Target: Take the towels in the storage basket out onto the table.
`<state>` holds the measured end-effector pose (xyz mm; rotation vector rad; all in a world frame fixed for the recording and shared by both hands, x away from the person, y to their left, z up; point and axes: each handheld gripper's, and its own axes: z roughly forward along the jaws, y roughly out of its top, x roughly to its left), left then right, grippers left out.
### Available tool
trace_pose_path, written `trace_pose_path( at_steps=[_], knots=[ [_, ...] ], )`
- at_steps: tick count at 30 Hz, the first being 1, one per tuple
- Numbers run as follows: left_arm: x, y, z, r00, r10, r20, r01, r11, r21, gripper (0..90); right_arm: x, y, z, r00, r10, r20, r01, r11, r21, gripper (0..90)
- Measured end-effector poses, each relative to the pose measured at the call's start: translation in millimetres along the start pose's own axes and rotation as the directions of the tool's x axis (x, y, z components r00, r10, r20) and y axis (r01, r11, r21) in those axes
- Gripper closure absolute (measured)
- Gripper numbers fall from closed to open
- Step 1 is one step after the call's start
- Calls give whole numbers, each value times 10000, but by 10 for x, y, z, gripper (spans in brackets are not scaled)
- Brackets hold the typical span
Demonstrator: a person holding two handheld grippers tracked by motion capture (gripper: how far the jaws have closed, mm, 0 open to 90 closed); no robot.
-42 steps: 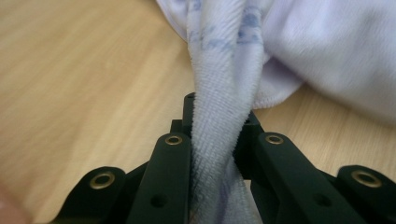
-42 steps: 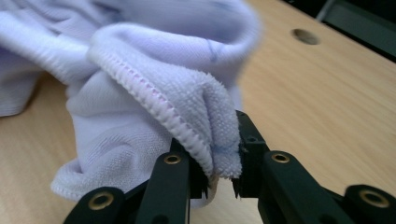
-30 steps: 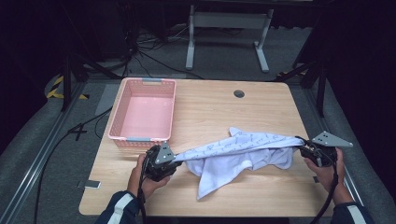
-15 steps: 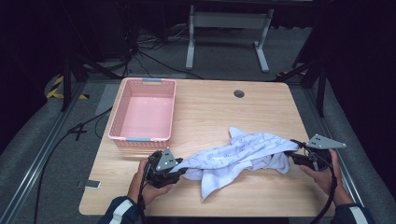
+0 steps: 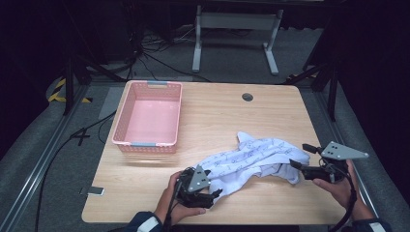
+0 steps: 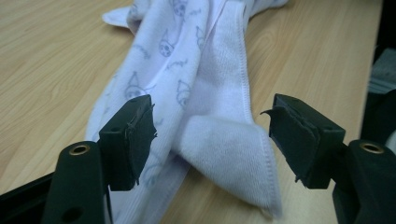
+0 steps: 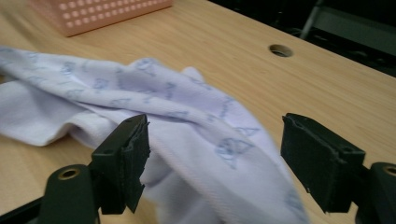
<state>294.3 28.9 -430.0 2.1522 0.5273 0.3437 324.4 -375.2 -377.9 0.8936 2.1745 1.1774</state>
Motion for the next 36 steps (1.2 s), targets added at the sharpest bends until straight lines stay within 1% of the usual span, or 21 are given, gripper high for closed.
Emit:
trace_pose_path(
  at_steps=[1, 3, 6, 7, 8, 9, 10, 12, 14, 16, 17, 18, 20, 23, 26, 28, 29, 31, 33, 35, 36],
  knots=[
    [3, 10, 63, 9998, 85, -168, -82, 9998, 189, 309, 65, 3, 59, 9998, -158, -148, 160, 9997, 170, 258],
    [46, 2, 141, 9992, -53, -390, 71, 9988, 475, 303, 174, 5, 193, 9975, -527, -476, 548, 9975, 436, 277],
    [159, -67, 258, 9943, -538, -923, 641, 9916, 1126, 310, 254, 0, 376, 9952, -758, -623, 812, 9926, 900, 325],
    [186, -89, 285, 9937, -528, -992, 653, 9898, 1268, 363, 264, -20, 471, 9950, -899, -445, 951, 9864, 1341, 344],
    [213, -102, 312, 9933, -469, -1055, 627, 9864, 1520, 396, 256, -42, 540, 9956, -879, -326, 922, 9809, 1711, 353],
    [213, -102, 312, 9933, -469, -1055, 627, 9864, 1520, 398, 256, -42, 540, 9956, -879, -326, 922, 9809, 1711, 353],
    [238, -114, 347, 9919, -538, -1149, 730, 9828, 1698, 398, 245, -67, 596, 9965, -764, -339, 815, 9776, 1939, 364],
    [285, -113, 400, 9907, -532, -1256, 757, 9805, 1811, 458, 206, -115, 697, 9971, -739, -190, 763, 9692, 2341, 411],
    [345, -83, 459, 9881, -733, -1349, 969, 9793, 1779, 526, 158, -145, 763, 9985, -487, -250, 533, 9678, 2459, 426],
    [405, -30, 523, 9868, -525, -1529, 816, 9783, 1904, 660, 114, -156, 850, 9982, -576, -193, 607, 9624, 2648, 466],
    [439, -5, 556, 9859, -424, -1618, 737, 9785, 1927, 660, 114, -156, 850, 9982, -576, -193, 607, 9624, 2648, 466],
    [479, 18, 574, 9860, -533, -1583, 855, 9752, 2042, 678, 99, -156, 880, 9984, -554, -115, 565, 9626, 2649, 488],
    [547, 40, 616, 9842, -557, -1679, 888, 9764, 1970, 710, 51, -146, 941, 9976, -690, -80, 685, 9597, 2725, 541],
    [625, 79, 622, 9848, -613, -1624, 939, 9749, 2018, 720, -4, -116, 1004, 9973, -727, -47, 712, 9590, 2743, 567],
    [704, 152, 536, 9832, -805, -1639, 1054, 9832, 1492, 731, -74, -39, 1040, 9973, -734, -2, 710, 9641, 2559, 595],
    [737, 259, 413, 9823, -926, -1626, 1079, 9903, 880, 741, -118, 58, 980, 9989, -469, -46, 468, 9758, 2136, 629],
    [742, 310, 351, 9832, -828, -1626, 935, 9938, 598, 755, -133, 119, 930, 9994, -353, -58, 358, 9822, 1845, 663],
    [726, 402, 231, 9862, -678, -1513, 713, 9973, 176, 764, -130, 193, 850, 9990, -445, -108, 456, 9876, 1503, 711],
    [693, 475, 117, 9903, -389, -1337, 386, 9992, -48, 762, -107, 239, 786, 9978, -627, -205, 649, 9887, 1352, 720],
    [669, 519, 30, 9939, -342, -1048, 343, 9994, -10, 715, -91, 270, 718, 9973, -651, -354, 688, 9907, 1170, 681],
    [660, 520, 5, 9949, -251, -973, 252, 9997, 0, 732, -88, 278, 691, 9975, -578, -398, 620, 9918, 1116, 695]
  ],
)
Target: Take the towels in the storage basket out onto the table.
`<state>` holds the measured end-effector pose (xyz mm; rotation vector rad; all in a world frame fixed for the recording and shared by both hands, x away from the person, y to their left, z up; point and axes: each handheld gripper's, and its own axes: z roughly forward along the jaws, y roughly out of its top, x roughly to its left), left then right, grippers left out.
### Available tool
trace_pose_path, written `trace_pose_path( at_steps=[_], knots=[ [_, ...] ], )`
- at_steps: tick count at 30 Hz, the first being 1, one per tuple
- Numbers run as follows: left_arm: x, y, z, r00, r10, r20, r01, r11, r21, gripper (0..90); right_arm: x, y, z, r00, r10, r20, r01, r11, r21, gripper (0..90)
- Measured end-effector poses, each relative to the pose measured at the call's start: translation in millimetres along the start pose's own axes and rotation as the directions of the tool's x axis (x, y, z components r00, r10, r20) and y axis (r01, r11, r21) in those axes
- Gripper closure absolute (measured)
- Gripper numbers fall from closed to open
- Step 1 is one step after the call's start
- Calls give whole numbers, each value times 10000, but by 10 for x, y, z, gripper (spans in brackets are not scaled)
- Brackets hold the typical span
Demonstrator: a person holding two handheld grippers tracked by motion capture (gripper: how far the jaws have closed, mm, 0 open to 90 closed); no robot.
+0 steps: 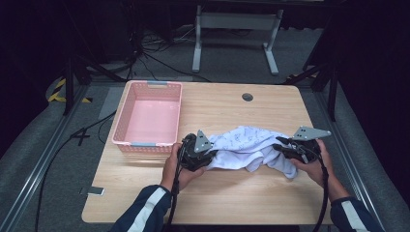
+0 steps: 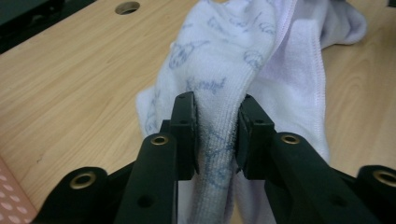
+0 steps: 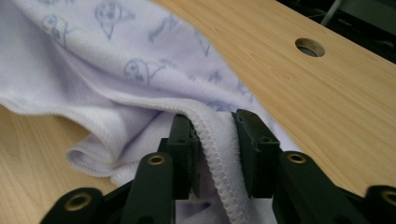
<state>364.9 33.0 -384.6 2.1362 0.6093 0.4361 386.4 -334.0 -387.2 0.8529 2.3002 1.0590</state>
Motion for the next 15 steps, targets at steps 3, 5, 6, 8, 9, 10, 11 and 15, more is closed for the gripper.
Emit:
trace_pose_path(
  at_steps=[3, 5, 6, 8, 9, 10, 11, 15],
  knots=[
    [-27, -31, -2, 9996, 164, 232, -169, 9996, 225, 772, 16, 10, -59, 10000, 27, -15, -27, 9998, -185, 736],
    [-37, -52, 16, 9993, 204, 325, -215, 9992, 327, 834, 26, 7, -63, 9999, -93, -81, 92, 9999, -79, 764],
    [-39, -69, 37, 9989, 374, 278, -386, 9983, 437, 834, 42, 1, -52, 9998, -184, -52, 183, 9998, -19, 792],
    [-38, -87, 59, 9986, 424, 321, -438, 9980, 451, 893, 63, -15, -24, 9994, -327, -72, 328, 9995, 46, 845],
    [-31, -81, 45, 9981, 462, 396, -479, 9980, 414, 895, 70, -12, -22, 9993, -371, -64, 371, 9993, 47, 851],
    [-29, -72, 24, 9976, 484, 492, -499, 9983, 286, 896, 82, -3, -32, 9992, -388, -26, 388, 9992, 15, 857],
    [-29, -62, -1, 9970, 469, 608, -481, 9987, 190, 896, 88, 9, -49, 9991, -432, -50, 432, 9990, -129, 861],
    [-136, -87, 33, 9924, 569, 1091, -627, 9967, 508, 670, 126, 61, -183, 9977, -612, -295, 598, 9971, -462, 866]
  ],
)
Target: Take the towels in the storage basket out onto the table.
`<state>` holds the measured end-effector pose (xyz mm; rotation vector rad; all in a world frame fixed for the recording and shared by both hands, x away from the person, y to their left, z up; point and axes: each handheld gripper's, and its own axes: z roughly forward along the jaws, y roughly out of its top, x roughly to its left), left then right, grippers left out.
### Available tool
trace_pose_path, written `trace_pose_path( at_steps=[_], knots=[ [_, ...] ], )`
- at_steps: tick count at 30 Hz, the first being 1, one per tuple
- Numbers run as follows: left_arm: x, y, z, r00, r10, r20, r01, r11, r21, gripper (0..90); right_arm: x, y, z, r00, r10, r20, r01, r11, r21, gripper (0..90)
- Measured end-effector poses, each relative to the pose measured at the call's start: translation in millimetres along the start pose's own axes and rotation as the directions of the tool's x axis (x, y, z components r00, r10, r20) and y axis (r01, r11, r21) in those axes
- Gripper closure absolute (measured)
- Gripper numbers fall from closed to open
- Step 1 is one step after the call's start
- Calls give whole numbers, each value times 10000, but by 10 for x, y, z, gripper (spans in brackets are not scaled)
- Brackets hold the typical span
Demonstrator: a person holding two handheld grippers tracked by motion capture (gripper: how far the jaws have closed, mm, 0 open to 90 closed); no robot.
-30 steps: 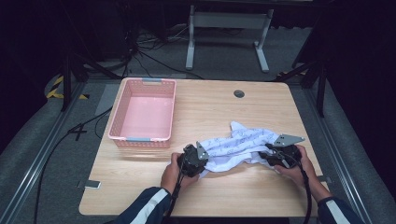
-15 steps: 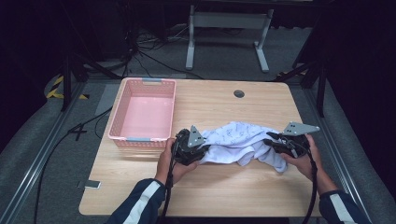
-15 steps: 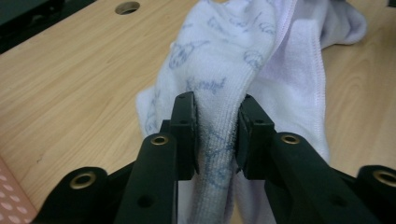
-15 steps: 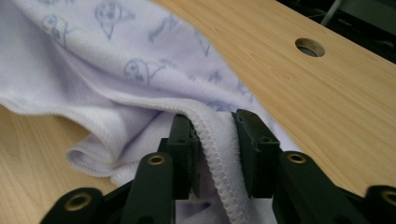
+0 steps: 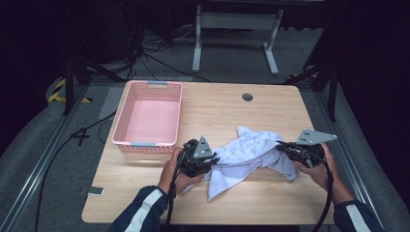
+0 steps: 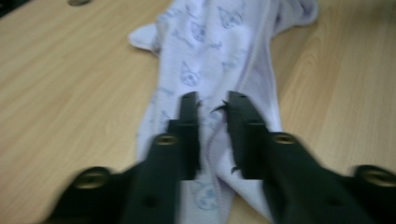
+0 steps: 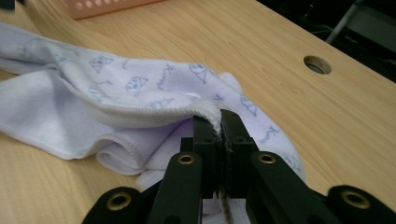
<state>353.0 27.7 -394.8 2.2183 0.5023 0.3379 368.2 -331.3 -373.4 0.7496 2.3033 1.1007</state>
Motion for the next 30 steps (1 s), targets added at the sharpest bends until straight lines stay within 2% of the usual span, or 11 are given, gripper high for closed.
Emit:
trace_pose_path(
  at_steps=[4, 8, 10, 11, 14, 17, 18, 20, 24, 28, 30],
  knots=[
    [-42, -145, 196, 9993, -186, -331, 215, 9956, 910, 429, 53, 19, -130, 9999, 30, -152, -34, 9996, -268, 866],
    [54, -293, 400, 9960, -372, -811, 516, 9816, 1837, 380, 85, 27, -222, 9998, -73, -198, 63, 9987, -513, 866],
    [93, -332, 455, 9964, -519, -674, 649, 9761, 2073, 391, 92, 33, -261, 9998, -65, -177, 54, 9981, -610, 866],
    [110, -338, 472, 9981, -375, -488, 478, 9723, 2288, 444, 91, 32, -269, 9998, -79, -184, 66, 9978, -659, 866],
    [111, -331, 466, 9986, -220, -484, 327, 9723, 2315, 696, 94, 27, -267, 9998, -94, -180, 82, 9979, -636, 866],
    [138, -256, 301, 9973, 11, -728, 114, 9852, 1708, 819, 98, 32, -270, 9998, -153, -138, 143, 9977, -657, 866],
    [138, -256, 301, 9973, 11, -728, 114, 9852, 1708, 833, 98, 32, -270, 9998, -153, -138, 143, 9977, -657, 866],
    [190, -171, 76, 9967, -160, -793, 234, 9954, 926, 838, 92, 45, -329, 9999, -70, -122, 59, 9959, -899, 866],
    [184, -63, -151, 9966, -64, -818, 94, 9993, 372, 838, 94, 59, -421, 9999, -11, -132, -4, 9934, -1150, 867],
    [82, 66, -418, 9995, 13, -314, -24, 9994, -359, 838, 138, 41, -632, 9986, -162, -503, 88, 9895, -1446, 866],
    [-89, 89, -508, 9984, 494, 264, -482, 9978, -458, 836, 176, 3, -722, 9969, -410, -673, 315, 9901, -1370, 866]
  ],
)
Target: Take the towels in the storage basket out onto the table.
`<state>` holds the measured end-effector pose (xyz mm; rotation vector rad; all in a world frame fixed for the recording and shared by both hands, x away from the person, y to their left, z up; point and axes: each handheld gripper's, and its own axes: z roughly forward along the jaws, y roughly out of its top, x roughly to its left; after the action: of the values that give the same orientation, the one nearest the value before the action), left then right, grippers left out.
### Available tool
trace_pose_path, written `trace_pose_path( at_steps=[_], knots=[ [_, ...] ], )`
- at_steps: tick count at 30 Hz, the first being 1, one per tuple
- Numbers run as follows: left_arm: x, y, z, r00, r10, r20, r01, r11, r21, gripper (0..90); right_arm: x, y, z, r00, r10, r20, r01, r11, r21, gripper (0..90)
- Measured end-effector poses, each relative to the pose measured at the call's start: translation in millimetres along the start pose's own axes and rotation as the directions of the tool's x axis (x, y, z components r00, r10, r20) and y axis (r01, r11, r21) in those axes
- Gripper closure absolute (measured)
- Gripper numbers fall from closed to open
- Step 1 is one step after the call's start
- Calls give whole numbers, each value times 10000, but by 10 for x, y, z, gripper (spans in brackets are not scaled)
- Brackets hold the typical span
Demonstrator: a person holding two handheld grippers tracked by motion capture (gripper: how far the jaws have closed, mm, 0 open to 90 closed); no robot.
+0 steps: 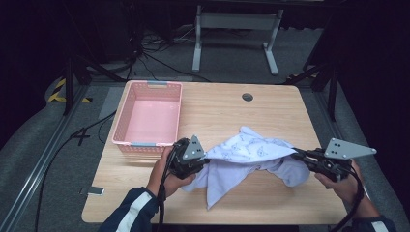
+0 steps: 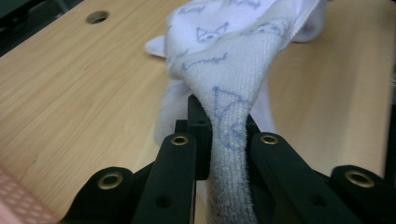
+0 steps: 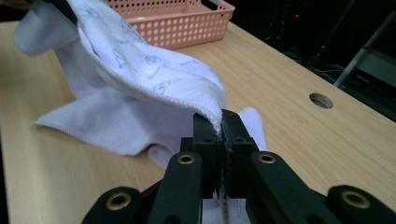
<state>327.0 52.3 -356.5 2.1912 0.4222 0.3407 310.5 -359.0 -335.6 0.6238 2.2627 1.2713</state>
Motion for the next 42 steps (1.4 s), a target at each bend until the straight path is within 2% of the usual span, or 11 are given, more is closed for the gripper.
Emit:
trace_pose_path(
  at_steps=[5, 9, 12, 16, 20, 27, 30, 33, 35, 37, 42],
  knots=[
    [-308, -68, 15, 9900, 492, 1324, -522, 9984, 196, 833, 84, -138, -145, 9988, -337, -357, 362, 9967, 729, 864],
    [-605, -217, 195, 9635, 374, 2651, -630, 9940, 889, 831, 171, -395, -170, 9957, -239, -896, 396, 9832, 1781, 864],
    [-766, -332, 411, 9458, 491, 3210, -1106, 9781, 1761, 827, 226, -579, -86, 9937, -221, -1101, 517, 9603, 2740, 863],
    [-813, -468, 683, 9536, 504, 2968, -1350, 9529, 2717, 819, 252, -805, 118, 9931, -177, -1158, 633, 9132, 4026, 857],
    [-674, -541, 770, 9643, -230, 2639, -532, 9592, 2778, 820, 132, -978, 303, 9971, 194, -742, 176, 8839, 4673, 853],
    [-480, -553, 841, 9699, -776, 2308, 186, 9686, 2477, 814, -105, -1037, 402, 9962, 820, -307, -598, 8929, 4462, 852],
    [-483, -524, 770, 9671, -638, 2461, 71, 9744, 2249, 625, -229, -1055, 429, 9952, 974, 56, -902, 8969, 4329, 792],
    [-366, -451, 521, 9840, -421, 1729, 163, 9888, 1481, 478, -253, -1036, 372, 9966, 826, -18, -741, 9025, 4243, 579],
    [-188, -440, 332, 9881, -1105, 1072, 1034, 9922, 693, 411, -249, -942, 242, 9982, 599, 55, -578, 9299, 3633, 535],
    [-42, -462, 270, 9851, -1573, 699, 1539, 9867, 522, 389, -281, -800, 82, 9945, 1040, 113, -1034, 9606, 2579, 521],
    [118, -562, 449, 9803, -1882, 590, 1817, 9781, 1015, 388, -372, -437, 41, 9900, 851, 1128, -1039, 9794, 1729, 465]
  ],
)
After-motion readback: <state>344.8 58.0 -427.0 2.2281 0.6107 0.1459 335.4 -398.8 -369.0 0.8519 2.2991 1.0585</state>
